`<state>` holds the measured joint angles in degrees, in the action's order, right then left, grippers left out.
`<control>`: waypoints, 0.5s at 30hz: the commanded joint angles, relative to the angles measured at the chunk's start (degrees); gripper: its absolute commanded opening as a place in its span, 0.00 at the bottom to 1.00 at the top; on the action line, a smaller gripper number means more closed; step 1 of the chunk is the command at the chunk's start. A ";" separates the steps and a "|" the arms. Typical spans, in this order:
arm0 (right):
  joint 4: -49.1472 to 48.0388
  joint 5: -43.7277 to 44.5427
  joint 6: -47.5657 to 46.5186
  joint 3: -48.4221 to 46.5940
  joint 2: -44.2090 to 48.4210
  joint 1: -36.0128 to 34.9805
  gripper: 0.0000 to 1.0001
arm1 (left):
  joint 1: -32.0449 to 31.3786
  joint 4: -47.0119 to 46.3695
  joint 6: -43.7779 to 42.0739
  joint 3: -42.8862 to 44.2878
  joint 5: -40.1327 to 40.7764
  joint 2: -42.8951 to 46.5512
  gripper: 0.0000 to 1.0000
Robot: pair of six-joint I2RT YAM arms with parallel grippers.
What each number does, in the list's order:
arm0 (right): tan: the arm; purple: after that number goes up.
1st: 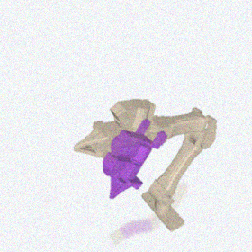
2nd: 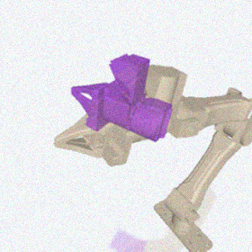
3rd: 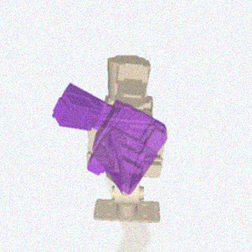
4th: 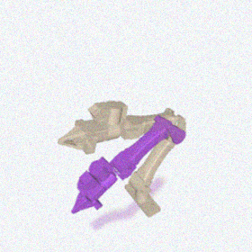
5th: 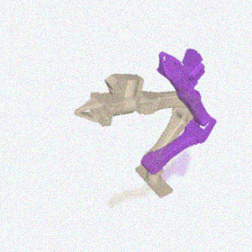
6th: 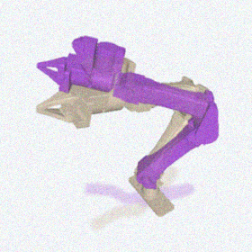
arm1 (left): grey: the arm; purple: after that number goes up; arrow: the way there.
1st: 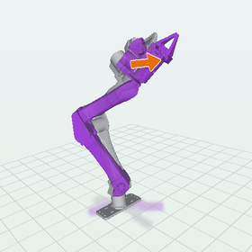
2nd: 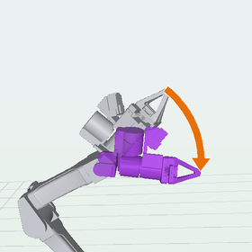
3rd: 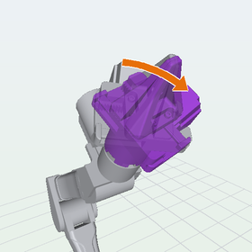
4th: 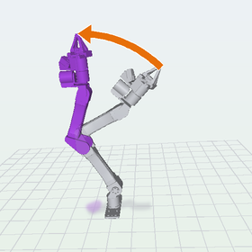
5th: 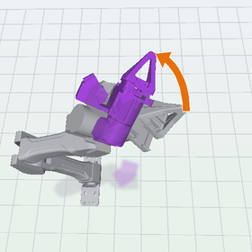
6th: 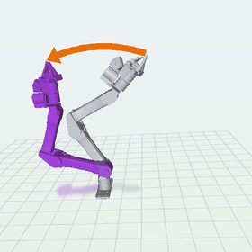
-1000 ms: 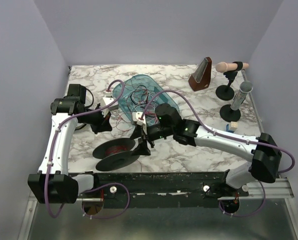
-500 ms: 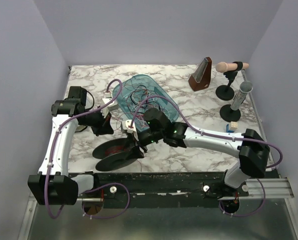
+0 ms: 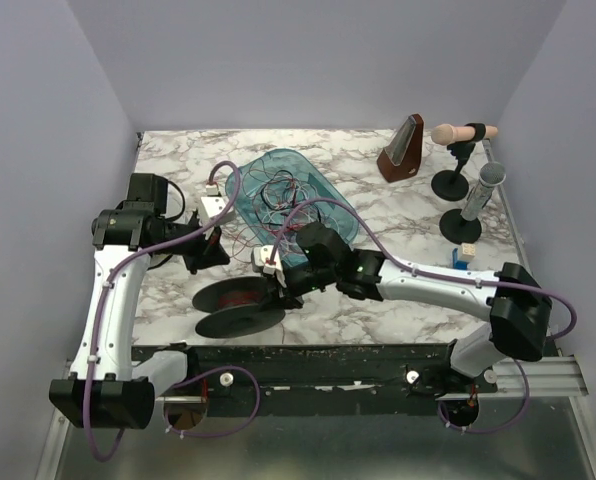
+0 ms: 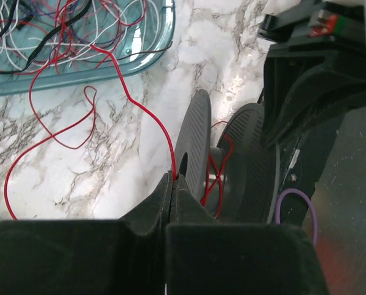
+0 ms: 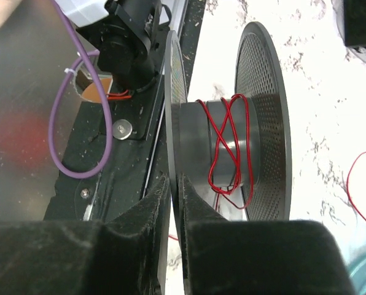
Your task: Wrap the cables
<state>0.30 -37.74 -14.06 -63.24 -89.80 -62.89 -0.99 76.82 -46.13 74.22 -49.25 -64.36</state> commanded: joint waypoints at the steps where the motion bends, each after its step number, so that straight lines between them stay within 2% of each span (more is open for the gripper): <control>1: 2.95 5.13 -1.58 1.99 4.28 0.14 0.16 | -3.83 10.28 0.34 -0.56 -0.24 3.88 0.00; 11: 4.98 4.87 -4.57 3.56 7.00 1.63 0.13 | -16.48 10.19 1.83 -2.49 5.30 1.43 0.00; 15: 4.89 4.60 -4.83 6.02 8.58 3.12 0.13 | -18.08 10.20 0.78 -5.48 9.35 3.70 0.00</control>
<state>4.01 -34.04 -17.65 -59.46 -83.79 -61.36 -17.82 76.58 -44.91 71.18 -44.64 -63.00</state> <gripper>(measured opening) 0.135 0.007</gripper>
